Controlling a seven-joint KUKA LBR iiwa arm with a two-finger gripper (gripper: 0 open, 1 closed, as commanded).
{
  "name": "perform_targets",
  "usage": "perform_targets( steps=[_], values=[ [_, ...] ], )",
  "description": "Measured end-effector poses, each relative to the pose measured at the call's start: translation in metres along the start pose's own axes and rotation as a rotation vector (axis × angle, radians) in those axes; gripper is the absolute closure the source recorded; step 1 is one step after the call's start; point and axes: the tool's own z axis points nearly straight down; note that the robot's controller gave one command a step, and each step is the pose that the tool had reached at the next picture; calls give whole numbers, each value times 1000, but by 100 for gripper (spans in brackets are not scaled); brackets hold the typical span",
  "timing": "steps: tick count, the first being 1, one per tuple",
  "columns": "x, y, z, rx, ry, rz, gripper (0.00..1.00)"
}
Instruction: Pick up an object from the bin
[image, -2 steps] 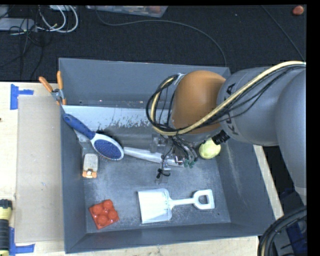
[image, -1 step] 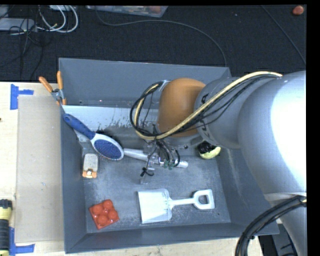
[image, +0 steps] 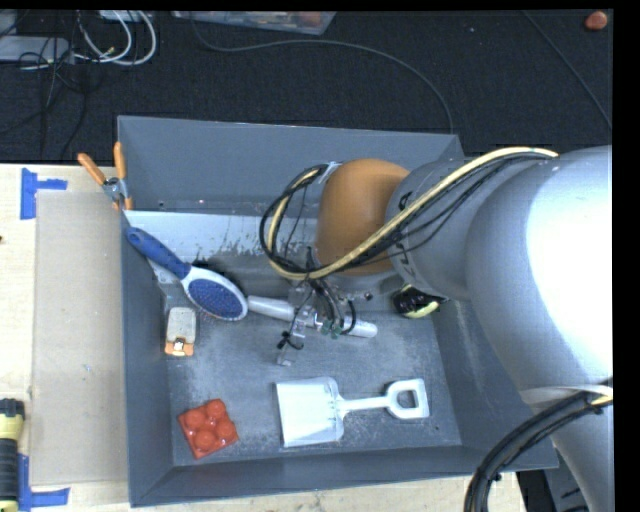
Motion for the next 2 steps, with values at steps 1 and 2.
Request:
perform_targets(
  steps=[1, 2],
  values=[
    [4, 1, -2, 2, 5, 52, 0],
    [-1, 1, -1, -1, -4, -1, 0]
  ],
)
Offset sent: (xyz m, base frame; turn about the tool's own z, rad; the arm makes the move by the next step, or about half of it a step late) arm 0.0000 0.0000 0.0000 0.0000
